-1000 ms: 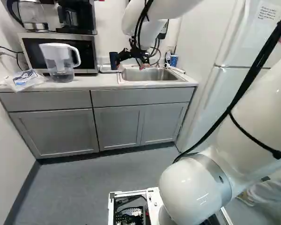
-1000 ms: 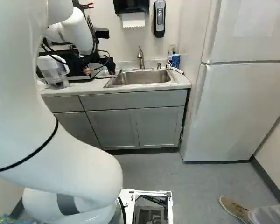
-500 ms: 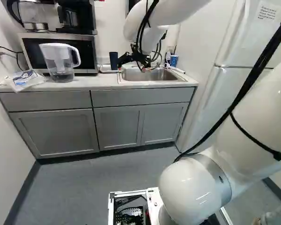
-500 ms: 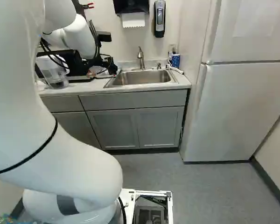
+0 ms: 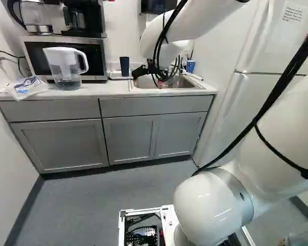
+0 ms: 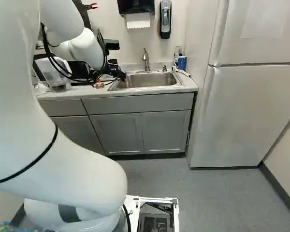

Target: Rinse the cup and place it in the tray

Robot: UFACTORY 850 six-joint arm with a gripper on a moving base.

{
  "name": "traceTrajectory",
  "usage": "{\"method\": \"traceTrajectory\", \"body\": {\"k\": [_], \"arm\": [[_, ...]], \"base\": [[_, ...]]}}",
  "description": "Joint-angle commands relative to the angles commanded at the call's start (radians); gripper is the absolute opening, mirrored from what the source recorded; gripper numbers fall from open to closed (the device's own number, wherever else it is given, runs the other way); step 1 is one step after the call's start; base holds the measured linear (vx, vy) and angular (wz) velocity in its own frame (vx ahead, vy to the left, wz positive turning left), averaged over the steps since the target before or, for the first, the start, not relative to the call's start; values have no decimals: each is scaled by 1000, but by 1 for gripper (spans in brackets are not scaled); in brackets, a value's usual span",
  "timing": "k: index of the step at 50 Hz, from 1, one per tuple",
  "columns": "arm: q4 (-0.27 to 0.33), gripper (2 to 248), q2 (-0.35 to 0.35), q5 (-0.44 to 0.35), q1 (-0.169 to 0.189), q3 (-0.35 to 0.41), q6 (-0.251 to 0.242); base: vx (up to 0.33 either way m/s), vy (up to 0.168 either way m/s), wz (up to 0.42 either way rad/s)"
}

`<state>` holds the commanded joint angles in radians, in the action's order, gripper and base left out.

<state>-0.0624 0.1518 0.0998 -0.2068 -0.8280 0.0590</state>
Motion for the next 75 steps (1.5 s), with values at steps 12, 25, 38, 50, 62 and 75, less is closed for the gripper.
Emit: {"method": "traceTrajectory", "body": {"k": [12, 25, 38, 50, 62, 75], "arm": [[6, 247, 13, -99, 21, 76, -6], [14, 247, 29, -225, 48, 171, -14], [24, 247, 48, -369, 78, 281, -22], [32, 247, 66, -502, 107, 383, -30], [40, 247, 81, -617, 131, 470, -37], [46, 247, 95, -723, 154, 551, -44]], "base": [[0, 0, 0], [0, 0, 0], [0, 0, 0], [0, 0, 0], [0, 0, 0], [0, 0, 0]]}}
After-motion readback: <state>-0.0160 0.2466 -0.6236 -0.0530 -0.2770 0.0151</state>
